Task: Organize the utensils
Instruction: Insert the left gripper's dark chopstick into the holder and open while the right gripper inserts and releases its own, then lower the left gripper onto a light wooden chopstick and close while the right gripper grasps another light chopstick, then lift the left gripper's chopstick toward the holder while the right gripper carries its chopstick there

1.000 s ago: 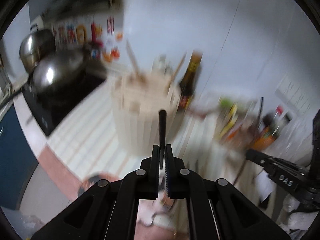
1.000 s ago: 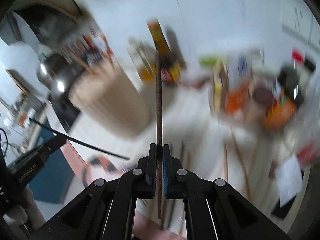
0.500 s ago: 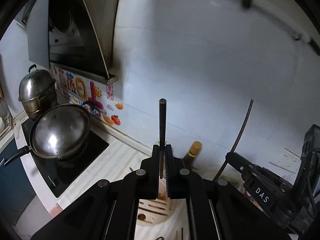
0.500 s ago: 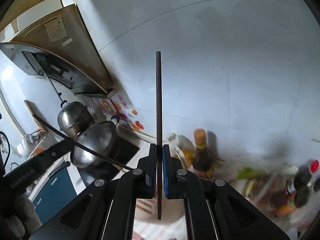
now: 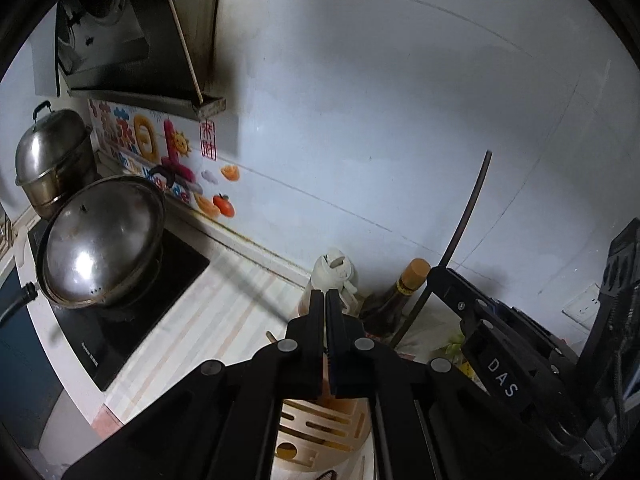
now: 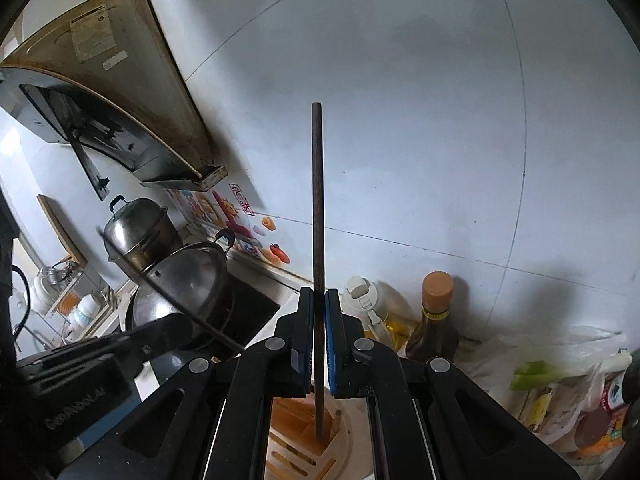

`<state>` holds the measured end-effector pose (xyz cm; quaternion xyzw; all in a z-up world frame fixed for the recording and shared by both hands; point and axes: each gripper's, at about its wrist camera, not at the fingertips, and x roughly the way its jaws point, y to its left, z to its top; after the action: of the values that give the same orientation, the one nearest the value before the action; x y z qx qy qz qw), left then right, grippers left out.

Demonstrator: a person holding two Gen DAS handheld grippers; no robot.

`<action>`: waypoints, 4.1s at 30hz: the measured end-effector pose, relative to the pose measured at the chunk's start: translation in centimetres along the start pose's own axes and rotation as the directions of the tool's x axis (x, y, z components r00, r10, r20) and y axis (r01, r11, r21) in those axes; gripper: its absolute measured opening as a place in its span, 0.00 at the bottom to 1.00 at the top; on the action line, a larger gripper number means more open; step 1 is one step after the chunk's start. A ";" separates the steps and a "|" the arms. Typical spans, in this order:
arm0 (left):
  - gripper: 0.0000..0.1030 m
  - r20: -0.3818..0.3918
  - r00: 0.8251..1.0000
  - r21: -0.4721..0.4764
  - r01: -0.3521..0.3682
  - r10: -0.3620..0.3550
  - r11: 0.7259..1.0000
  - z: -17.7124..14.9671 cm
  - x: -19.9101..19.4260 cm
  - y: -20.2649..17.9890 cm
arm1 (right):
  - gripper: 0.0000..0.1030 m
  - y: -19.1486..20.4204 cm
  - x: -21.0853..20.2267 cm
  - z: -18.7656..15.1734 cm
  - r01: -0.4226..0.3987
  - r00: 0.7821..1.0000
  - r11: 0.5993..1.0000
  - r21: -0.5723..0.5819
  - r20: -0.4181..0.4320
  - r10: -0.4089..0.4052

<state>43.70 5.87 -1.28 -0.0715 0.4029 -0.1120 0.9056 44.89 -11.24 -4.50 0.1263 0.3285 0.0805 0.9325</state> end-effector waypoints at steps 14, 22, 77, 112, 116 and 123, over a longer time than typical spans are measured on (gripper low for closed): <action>0.04 -0.015 0.997 -0.043 -0.077 0.076 0.996 -1.9 -0.8 2.4 | 0.06 0.8 1.7 -3.2 -0.001 0.990 0.997 -0.076 -0.143 -0.010; 0.98 0.052 0.982 -0.087 -0.179 0.184 0.980 -5.1 -4.0 4.6 | 0.46 -1.9 -3.9 -4.3 0.015 0.990 1.000 -0.024 -0.141 -0.018; 0.07 -0.594 0.785 0.118 -0.130 0.175 0.984 -35.9 13.0 -1.5 | 0.06 -16.2 0.4 -35.2 0.305 0.581 0.952 -0.020 -0.789 -0.202; 0.04 -0.340 0.934 0.119 -0.068 0.105 0.991 -29.1 3.0 -3.0 | 0.06 -12.4 -8.4 -28.6 0.234 0.849 0.970 0.066 -0.500 -0.171; 0.04 -0.246 0.967 0.095 -0.039 0.061 0.995 -25.4 0.1 -3.4 | 0.06 -10.9 -10.1 -24.9 0.185 0.909 0.979 0.082 -0.393 -0.139; 0.04 -0.026 0.998 0.036 0.057 -0.056 0.998 -15.7 -6.3 -4.6 | 0.06 -7.6 -13.6 -13.0 0.072 0.989 0.993 0.094 -0.138 -0.059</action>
<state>27.25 2.41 -6.22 -0.0648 0.4097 -0.1459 0.8981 26.65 -19.30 -8.43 0.1555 0.3983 0.0417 0.9030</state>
